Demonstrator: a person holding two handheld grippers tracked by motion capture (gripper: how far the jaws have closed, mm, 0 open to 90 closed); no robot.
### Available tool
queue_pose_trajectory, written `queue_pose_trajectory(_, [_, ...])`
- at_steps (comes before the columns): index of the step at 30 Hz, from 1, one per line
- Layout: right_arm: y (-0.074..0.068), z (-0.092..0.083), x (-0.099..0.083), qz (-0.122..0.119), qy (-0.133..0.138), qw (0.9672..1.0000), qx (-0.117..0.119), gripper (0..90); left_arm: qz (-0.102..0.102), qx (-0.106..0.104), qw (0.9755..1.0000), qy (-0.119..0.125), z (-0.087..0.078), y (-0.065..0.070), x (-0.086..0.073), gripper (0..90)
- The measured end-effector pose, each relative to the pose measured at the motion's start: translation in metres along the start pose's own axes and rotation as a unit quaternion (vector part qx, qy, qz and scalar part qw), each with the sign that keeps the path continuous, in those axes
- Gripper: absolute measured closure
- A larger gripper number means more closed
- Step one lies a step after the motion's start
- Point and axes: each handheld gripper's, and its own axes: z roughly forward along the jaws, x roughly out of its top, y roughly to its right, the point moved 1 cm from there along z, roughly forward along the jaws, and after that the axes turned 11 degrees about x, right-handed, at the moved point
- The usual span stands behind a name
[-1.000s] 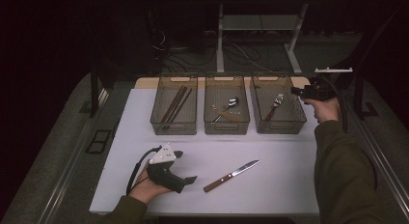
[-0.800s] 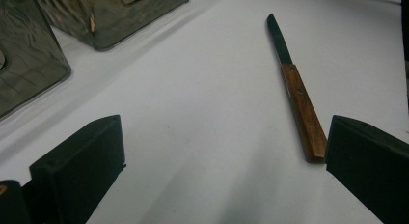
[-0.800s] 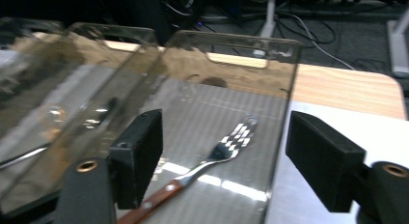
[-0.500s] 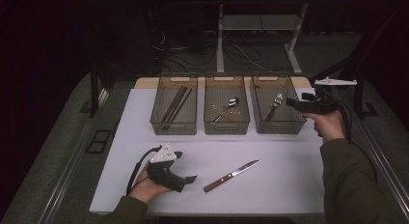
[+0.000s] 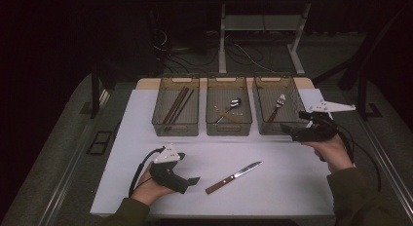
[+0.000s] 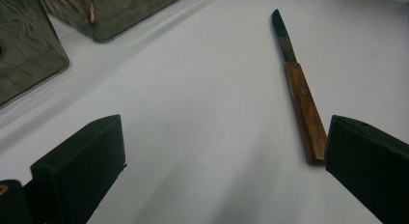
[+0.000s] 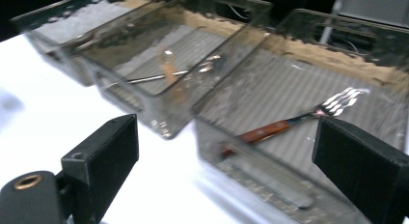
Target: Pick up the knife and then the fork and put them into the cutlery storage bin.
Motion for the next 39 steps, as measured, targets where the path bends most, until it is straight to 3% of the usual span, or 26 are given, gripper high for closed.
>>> queue_pose_trajectory(12, [-0.035,0.005,-0.053,0.012,-0.002,0.9992,0.038,8.9,-0.007,0.001,0.9999,0.01,0.002,0.003,0.009,1.7])
queue_pose_trajectory(18, [-0.047,0.007,-0.078,-0.001,-0.018,0.9986,0.05,8.9,-0.007,-0.002,0.9999,0.011,0.006,0.01,0.016,6.7])
queue_pose_trajectory(22, [-0.05,0.007,-0.09,0.013,-0.001,0.9986,0.051,8.9,-0.003,-0.008,1.0,-0.001,0.011,0.016,0.021,14.8])
queue_pose_trajectory(28, [-0.053,0.01,-0.102,0.019,-0.025,0.9979,0.057,8.9,0.005,-0.029,0.9996,-0.003,0.02,0.027,0.03,28.9])
queue_pose_trajectory(33, [-0.055,0.011,-0.102,0.013,-0.027,0.9979,0.057,8.9,0.009,-0.052,0.9986,-0.011,0.034,0.039,0.036,44.5])
queue_pose_trajectory(39, [-0.054,0.012,-0.102,0.017,-0.027,0.998,0.055,8.9,0.018,-0.062,0.9977,-0.023,0.052,0.054,0.043,57.5])
